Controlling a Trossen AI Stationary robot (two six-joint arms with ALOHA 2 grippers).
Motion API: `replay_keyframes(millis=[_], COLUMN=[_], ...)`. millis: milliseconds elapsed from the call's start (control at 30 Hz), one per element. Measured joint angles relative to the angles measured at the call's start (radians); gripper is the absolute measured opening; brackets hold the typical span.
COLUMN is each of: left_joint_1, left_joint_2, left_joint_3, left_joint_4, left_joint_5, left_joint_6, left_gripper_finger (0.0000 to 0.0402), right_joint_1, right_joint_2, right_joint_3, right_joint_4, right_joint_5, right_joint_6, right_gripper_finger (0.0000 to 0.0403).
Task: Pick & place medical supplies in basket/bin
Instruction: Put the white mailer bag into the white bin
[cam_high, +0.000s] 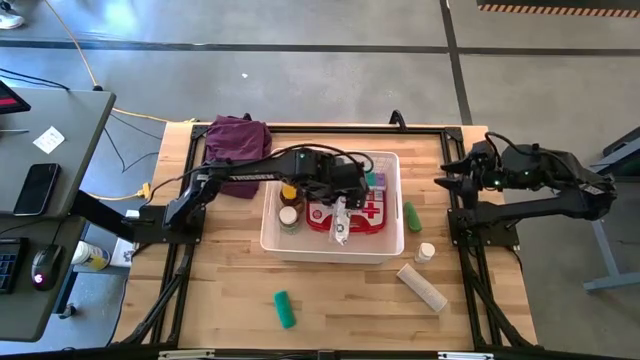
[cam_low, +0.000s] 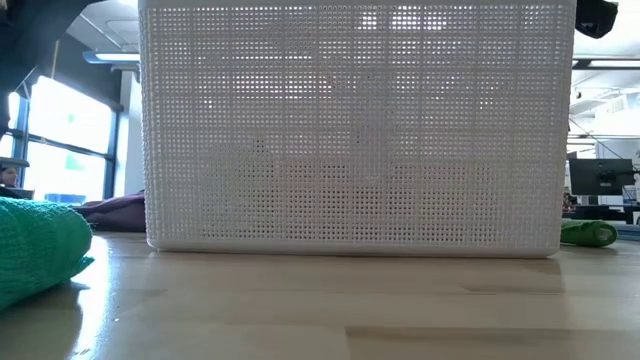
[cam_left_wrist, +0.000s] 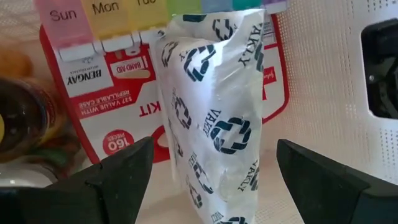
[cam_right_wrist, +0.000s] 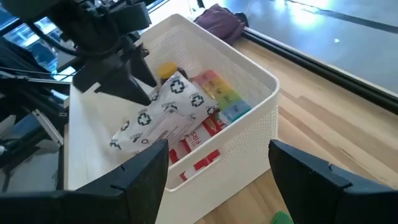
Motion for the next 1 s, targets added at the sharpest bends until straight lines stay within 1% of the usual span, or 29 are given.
replay_keyframes(millis=[167,233,300,333,467,567,700,767,833,1000], left_joint_1=[0.001,0.006,0.006,0.006,0.012,0.02,0.03,0.033,0.033,0.032], left_joint_2=[0.029,0.04,0.048,0.05,0.066,0.079,0.092,0.09,0.09,0.09], left_joint_3=[0.002,-0.003,0.002,0.003,0.002,-0.001,-0.001,0.0,0.0,0.0], left_joint_4=[0.026,0.025,0.087,0.088,0.069,0.013,-0.022,-0.016,-0.015,-0.014], left_joint_5=[-0.008,0.011,0.025,0.025,0.024,0.025,0.029,0.033,0.032,0.033], left_joint_6=[0.055,0.073,0.079,0.081,0.078,0.078,0.094,0.101,0.101,0.104], left_gripper_finger=[0.0372,0.0372,0.0372,0.0372,0.0372,0.0372,0.0367,0.0353,0.0332,0.0255], right_joint_1=[0.0,0.0,0.0,0.0,0.0,0.0,0.0,0.0,0.0,0.0], right_joint_2=[0.01,0.02,0.022,0.027,0.037,0.04,0.042,0.042,0.042,0.042], right_joint_3=[0.0,0.0,0.0,0.0,0.0,0.0,0.0,0.0,0.0,0.0], right_joint_4=[0.0,0.001,-0.002,-0.003,-0.006,-0.007,-0.007,-0.007,-0.007,-0.007], right_joint_5=[0.021,0.036,0.04,0.041,0.041,0.04,0.04,0.04,0.041,0.042], right_joint_6=[0.009,0.022,0.031,0.036,0.052,0.052,0.052,0.052,0.052,0.05], right_gripper_finger=[0.0266,0.0266,0.0266,0.0266,0.0266,0.0266,0.0266,0.0266,0.0266,0.0266])
